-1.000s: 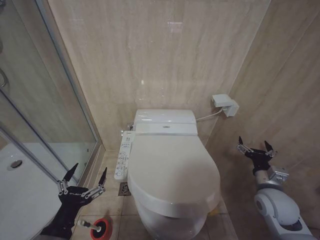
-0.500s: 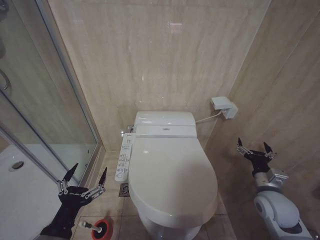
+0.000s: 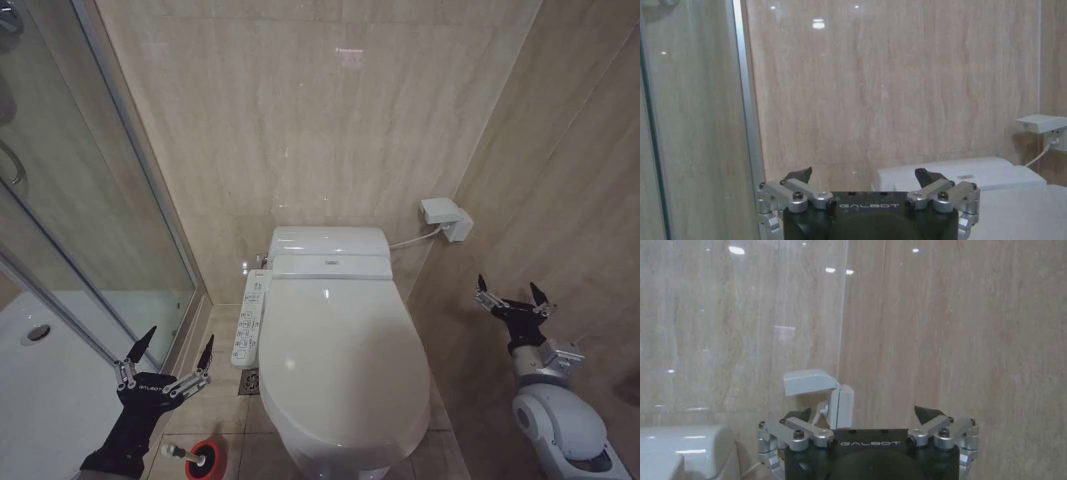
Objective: Open the toilet lid, clean the toilet bowl with a toilet brush, close the toilet lid, and flush.
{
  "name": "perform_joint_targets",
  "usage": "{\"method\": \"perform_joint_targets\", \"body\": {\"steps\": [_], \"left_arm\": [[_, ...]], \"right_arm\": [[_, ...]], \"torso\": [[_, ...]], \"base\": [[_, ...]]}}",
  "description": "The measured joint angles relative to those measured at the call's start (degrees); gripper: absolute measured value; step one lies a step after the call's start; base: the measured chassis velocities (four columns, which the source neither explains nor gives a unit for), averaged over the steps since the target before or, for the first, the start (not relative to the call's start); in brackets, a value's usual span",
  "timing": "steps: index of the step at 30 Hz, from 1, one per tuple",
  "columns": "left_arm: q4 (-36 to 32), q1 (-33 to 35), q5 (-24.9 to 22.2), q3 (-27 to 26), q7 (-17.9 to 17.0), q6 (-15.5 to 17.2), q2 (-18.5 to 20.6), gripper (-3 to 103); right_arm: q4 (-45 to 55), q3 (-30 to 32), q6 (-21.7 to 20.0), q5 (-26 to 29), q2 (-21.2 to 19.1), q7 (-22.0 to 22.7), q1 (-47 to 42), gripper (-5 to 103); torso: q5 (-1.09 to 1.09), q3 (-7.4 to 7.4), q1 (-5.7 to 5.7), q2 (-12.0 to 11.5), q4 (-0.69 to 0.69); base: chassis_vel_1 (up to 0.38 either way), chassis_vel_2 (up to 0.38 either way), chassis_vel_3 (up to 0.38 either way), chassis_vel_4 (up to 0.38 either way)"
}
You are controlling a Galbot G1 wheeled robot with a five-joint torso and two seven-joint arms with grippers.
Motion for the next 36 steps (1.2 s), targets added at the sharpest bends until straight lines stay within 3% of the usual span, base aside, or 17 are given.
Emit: {"method": "perform_joint_targets", "body": {"steps": [22,34,36], "left_arm": [[0.0,0.0,0.0,0.0,0.0,0.0,0.0,100],[0.0,0.0,0.0,0.0,0.0,0.0,0.0,100],[0.0,0.0,0.0,0.0,0.0,0.0,0.0,100]], "right_arm": [[1.4,0.0,1.8,-0.3,0.6,-0.8,-0.4,100],[2.0,-0.4,2.6,-0.8,1.2,-1.1,-1.0,100],[2.1,-1.0,3.2,-1.2,1.4,-1.1,-1.1,100]], "torso": [[0.00,-0.14,-0.07,-0.3,0.01],[0.04,-0.22,-0.15,-0.3,-0.02],[-0.04,-0.23,-0.17,-0.3,0.01]], "base": [[0.008,-0.006,-0.005,0.005],[0.169,-0.164,-0.181,0.164],[0.186,-0.177,-0.193,0.183]]}}
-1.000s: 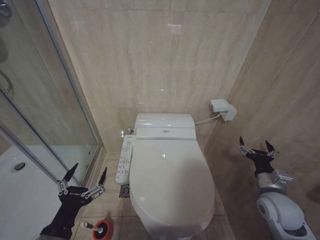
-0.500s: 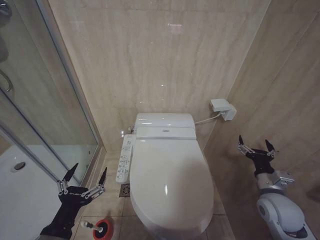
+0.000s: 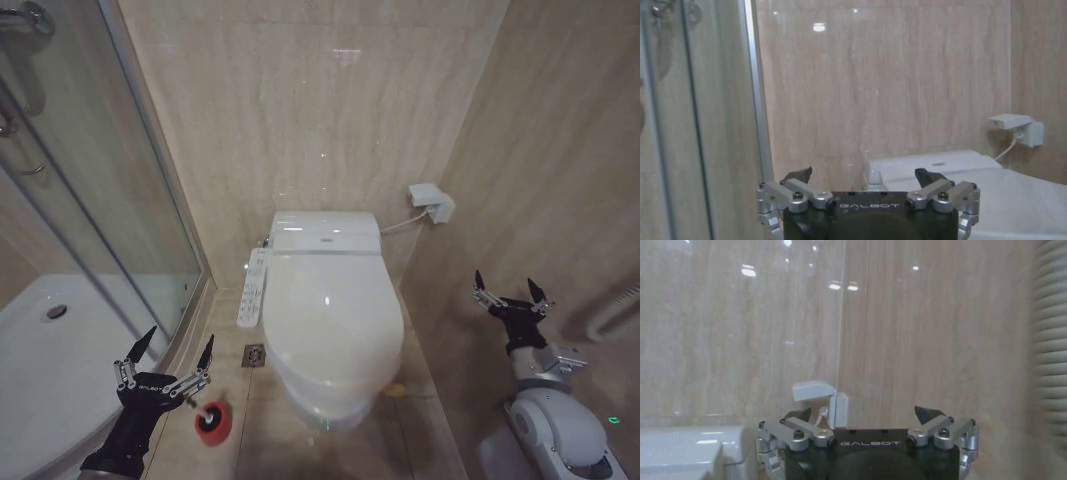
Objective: Open the toilet lid, clean the toilet bowl with a toilet brush, close the toilet lid, and flush.
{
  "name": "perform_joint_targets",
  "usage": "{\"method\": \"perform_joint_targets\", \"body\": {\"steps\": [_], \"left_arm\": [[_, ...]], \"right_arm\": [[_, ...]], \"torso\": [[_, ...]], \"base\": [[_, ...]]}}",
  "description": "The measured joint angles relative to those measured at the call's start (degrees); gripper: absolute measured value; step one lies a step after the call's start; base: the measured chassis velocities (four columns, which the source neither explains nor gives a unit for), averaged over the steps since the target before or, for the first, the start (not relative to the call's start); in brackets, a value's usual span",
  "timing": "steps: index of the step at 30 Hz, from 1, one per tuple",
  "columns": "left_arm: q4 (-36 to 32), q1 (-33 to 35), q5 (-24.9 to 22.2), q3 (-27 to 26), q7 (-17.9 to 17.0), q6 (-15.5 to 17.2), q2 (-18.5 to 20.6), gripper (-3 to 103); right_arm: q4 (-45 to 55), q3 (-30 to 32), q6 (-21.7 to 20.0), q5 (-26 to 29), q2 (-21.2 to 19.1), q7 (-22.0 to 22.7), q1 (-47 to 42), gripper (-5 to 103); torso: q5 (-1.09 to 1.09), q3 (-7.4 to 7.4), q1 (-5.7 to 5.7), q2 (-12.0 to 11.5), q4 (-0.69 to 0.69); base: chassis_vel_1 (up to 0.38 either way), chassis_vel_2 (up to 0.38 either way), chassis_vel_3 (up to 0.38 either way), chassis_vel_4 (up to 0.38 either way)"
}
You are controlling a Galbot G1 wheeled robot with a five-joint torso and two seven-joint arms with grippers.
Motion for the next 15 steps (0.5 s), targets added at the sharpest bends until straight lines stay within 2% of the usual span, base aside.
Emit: {"method": "perform_joint_targets", "body": {"steps": [3,6,15], "left_arm": [[0.0,0.0,0.0,0.0,0.0,0.0,0.0,100],[0.0,0.0,0.0,0.0,0.0,0.0,0.0,100],[0.0,0.0,0.0,0.0,0.0,0.0,0.0,100]], "right_arm": [[0.1,-0.8,0.6,-0.6,0.3,0.0,-0.2,100],[0.6,-1.6,1.0,-0.8,0.7,0.0,-0.5,100],[4.9,-4.1,-0.7,0.3,1.4,-0.1,-1.9,100]], "torso": [[0.07,-0.03,-0.04,0.0,-0.01],[0.03,-0.02,-0.03,0.0,-0.02],[0.03,0.00,0.04,-0.1,0.00]], "base": [[0.150,-0.140,-0.151,0.162],[0.045,-0.074,-0.060,0.031],[-0.020,0.025,0.028,-0.017]]}}
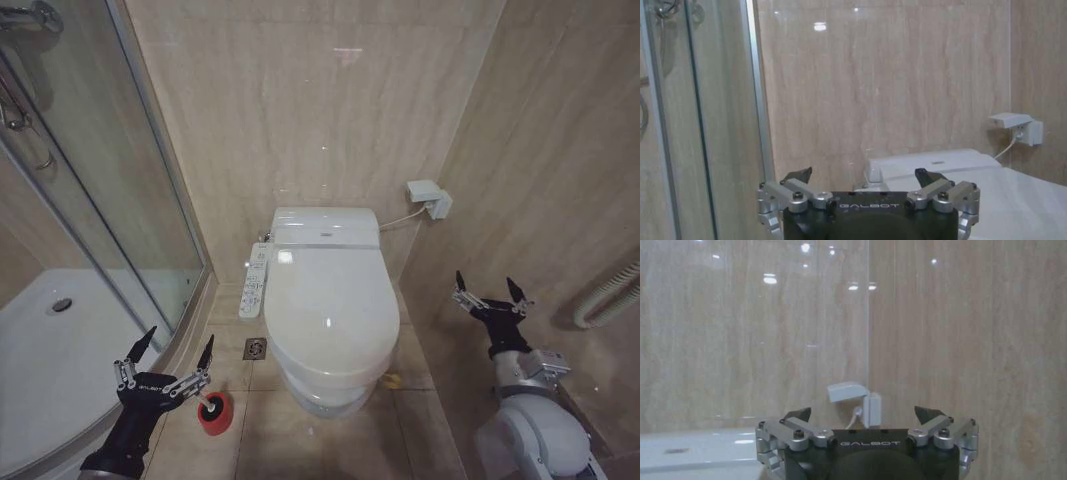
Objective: Open the toilet lid, clean the toilet bowl with a toilet brush, close the toilet lid, and flush.
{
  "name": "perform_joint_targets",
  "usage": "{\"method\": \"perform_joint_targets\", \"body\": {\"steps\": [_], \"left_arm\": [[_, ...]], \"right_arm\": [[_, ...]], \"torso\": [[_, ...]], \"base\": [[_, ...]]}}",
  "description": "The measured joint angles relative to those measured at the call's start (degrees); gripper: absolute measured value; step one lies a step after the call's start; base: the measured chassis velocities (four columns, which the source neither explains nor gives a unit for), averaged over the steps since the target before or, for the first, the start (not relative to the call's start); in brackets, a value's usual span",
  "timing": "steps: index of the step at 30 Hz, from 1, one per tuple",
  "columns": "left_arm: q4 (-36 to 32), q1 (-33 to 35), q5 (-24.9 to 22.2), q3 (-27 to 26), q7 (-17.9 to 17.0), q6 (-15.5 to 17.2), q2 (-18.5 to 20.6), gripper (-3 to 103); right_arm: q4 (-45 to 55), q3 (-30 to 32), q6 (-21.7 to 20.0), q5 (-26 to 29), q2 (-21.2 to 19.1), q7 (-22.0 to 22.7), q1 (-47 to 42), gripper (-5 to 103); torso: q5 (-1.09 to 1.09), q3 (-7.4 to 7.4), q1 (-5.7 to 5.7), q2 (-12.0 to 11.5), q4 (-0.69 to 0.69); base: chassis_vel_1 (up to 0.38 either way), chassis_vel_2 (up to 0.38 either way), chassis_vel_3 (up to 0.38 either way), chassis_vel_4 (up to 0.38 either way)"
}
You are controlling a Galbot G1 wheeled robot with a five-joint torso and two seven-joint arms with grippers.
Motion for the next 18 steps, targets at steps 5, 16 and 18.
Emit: {"method": "perform_joint_targets", "body": {"steps": [5,16,18], "left_arm": [[0.0,0.0,0.0,0.0,0.0,0.0,0.0,100],[0.0,0.0,0.0,0.0,0.0,0.0,0.0,100],[0.0,0.0,0.0,0.0,0.0,0.0,0.0,100]], "right_arm": [[1.5,-0.7,-1.0,0.9,-0.3,0.0,-0.2,100],[6.7,-1.3,-4.7,7.2,-4.8,-0.3,-0.6,100],[7.0,-2.0,-4.8,7.6,-5.3,-0.6,-0.6,100]], "torso": [[0.01,-0.02,-0.04,0.0,-0.02],[0.01,-0.03,-0.04,0.0,-0.01],[0.01,-0.03,-0.04,0.0,-0.01]], "base": [[0.000,0.000,0.000,0.000],[0.000,0.000,0.000,0.000],[0.000,0.000,0.000,0.000]]}}
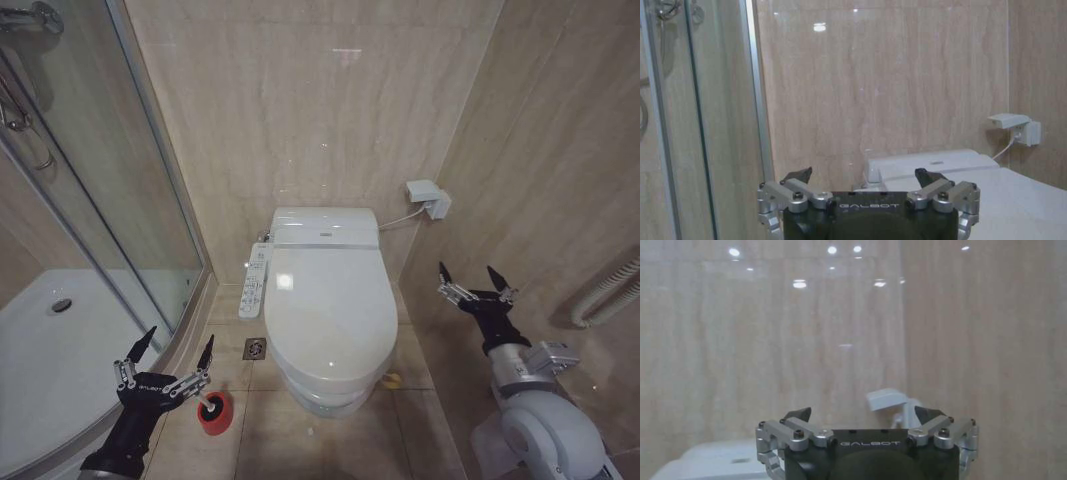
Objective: Open the toilet lid, clean the toilet bowl with a toilet brush, close the toilet lid, and flush.
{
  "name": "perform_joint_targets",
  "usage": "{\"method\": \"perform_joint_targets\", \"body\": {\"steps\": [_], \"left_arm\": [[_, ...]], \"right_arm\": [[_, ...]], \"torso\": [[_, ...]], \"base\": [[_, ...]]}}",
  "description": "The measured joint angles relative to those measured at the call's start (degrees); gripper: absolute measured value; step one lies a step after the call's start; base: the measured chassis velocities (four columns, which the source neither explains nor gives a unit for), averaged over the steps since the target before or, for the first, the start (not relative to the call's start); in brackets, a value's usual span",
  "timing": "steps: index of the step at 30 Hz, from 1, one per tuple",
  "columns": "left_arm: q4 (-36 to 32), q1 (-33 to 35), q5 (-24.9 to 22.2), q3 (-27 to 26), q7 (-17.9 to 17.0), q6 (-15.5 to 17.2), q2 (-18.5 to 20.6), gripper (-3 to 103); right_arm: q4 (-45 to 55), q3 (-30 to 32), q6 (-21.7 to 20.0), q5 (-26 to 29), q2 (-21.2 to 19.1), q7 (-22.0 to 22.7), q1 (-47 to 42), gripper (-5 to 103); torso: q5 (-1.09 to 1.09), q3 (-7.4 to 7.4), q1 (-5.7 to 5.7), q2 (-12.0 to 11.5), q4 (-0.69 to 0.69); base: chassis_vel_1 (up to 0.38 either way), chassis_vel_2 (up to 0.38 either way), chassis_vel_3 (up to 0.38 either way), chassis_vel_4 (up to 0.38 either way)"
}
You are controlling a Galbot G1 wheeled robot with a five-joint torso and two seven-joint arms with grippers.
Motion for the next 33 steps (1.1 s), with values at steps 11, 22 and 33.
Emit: {"method": "perform_joint_targets", "body": {"steps": [11,22,33], "left_arm": [[0.0,0.0,0.0,0.0,0.0,0.0,0.0,100],[0.0,0.0,0.0,0.0,0.0,0.0,0.0,100],[0.0,0.0,0.0,0.0,0.0,0.0,0.0,100]], "right_arm": [[-0.4,-8.5,2.9,-0.7,0.0,-5.2,4.0,100],[-3.7,-13.4,4.0,-1.3,1.0,-4.9,8.7,100],[-6.4,-10.6,5.3,-1.3,1.3,-4.4,5.6,100]], "torso": [[0.01,-0.01,-0.01,0.0,0.02],[0.00,-0.01,-0.01,0.0,0.00],[0.00,-0.02,-0.01,0.0,-0.02]], "base": [[0.000,0.000,0.000,0.000],[0.000,0.000,0.000,0.000],[0.000,0.000,0.000,0.000]]}}
